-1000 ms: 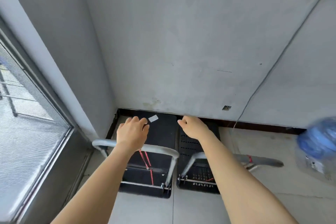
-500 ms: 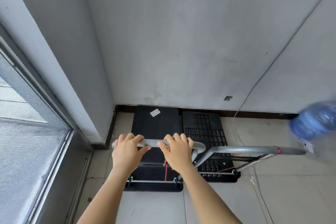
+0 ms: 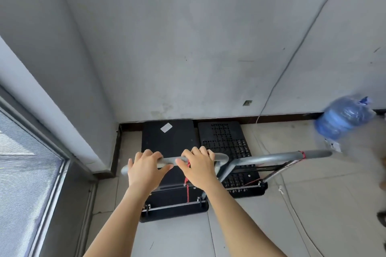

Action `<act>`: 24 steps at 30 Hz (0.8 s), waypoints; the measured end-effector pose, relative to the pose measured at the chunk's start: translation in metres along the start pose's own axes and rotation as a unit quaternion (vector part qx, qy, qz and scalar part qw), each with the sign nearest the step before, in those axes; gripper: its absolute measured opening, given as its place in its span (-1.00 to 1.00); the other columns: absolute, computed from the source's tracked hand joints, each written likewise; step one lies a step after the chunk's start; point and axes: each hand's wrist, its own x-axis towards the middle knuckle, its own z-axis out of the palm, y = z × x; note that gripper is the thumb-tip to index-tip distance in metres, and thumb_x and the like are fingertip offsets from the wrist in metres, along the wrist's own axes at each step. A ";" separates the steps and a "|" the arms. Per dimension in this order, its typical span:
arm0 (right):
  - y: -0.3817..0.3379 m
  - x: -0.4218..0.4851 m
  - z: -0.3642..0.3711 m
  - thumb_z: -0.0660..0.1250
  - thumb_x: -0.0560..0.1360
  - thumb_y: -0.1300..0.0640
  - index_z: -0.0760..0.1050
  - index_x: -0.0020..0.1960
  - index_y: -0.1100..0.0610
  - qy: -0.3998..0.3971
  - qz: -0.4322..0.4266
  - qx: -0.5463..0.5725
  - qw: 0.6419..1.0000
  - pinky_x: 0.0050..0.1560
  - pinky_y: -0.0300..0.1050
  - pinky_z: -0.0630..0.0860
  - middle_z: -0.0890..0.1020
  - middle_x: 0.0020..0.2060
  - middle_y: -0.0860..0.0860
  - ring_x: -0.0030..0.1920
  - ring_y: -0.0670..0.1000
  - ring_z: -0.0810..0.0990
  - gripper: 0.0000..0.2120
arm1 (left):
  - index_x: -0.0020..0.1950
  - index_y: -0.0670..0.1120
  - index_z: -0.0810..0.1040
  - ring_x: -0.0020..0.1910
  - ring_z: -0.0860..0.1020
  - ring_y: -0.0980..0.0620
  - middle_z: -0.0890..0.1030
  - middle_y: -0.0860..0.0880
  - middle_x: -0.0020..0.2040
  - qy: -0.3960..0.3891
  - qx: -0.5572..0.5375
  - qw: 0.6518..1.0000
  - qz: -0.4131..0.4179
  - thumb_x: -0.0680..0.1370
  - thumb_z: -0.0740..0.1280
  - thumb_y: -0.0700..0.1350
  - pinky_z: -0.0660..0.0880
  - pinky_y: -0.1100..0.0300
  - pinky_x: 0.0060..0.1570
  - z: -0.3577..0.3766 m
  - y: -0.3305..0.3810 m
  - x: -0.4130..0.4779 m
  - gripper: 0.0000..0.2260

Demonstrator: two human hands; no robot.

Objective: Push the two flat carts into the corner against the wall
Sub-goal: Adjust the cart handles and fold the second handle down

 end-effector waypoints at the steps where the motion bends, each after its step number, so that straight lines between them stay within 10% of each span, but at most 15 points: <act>1: 0.001 -0.001 -0.006 0.05 0.52 -0.18 0.52 -0.04 0.01 -0.027 0.004 0.022 0.999 0.19 0.06 0.29 0.57 -0.19 -0.03 -0.01 0.07 0.45 -0.65 | 0.23 0.08 0.55 0.23 0.46 -0.02 0.57 0.06 0.14 -0.016 -0.003 1.000 0.017 0.50 0.26 0.27 0.33 -0.03 0.32 -0.004 0.011 0.003 -0.59; 6: 0.044 -0.008 -0.049 0.20 0.55 0.00 0.51 0.03 0.06 -0.003 0.076 0.206 0.976 0.03 0.05 0.46 0.58 -0.13 0.00 0.04 0.05 0.42 -0.81 | 0.36 0.08 0.45 0.36 0.41 -0.03 0.53 0.04 0.31 -0.073 0.035 0.989 0.122 0.54 0.27 0.14 0.08 -0.13 0.51 -0.010 0.095 0.016 -0.59; 16: 0.281 -0.066 -0.128 0.09 0.60 -0.02 0.47 0.25 0.06 0.001 0.171 -0.035 0.985 0.26 0.05 0.35 0.56 0.18 0.05 0.21 0.09 0.44 -0.67 | 0.43 -0.02 0.37 0.35 0.41 -0.12 0.49 -0.06 0.35 -0.117 0.047 0.963 0.239 0.60 0.23 0.06 0.31 -0.03 0.36 0.070 0.299 -0.003 -0.58; 24: 0.374 -0.061 -0.116 -0.02 0.61 -0.10 0.42 0.22 -0.02 -0.047 0.099 -0.112 0.988 0.33 0.10 0.23 0.51 0.16 0.02 0.24 0.09 0.39 -0.66 | 0.50 -0.05 0.21 0.41 0.31 -0.20 0.39 -0.18 0.39 -0.123 0.049 0.974 0.183 0.51 0.36 -0.22 0.11 -0.11 0.50 0.139 0.396 -0.012 -0.41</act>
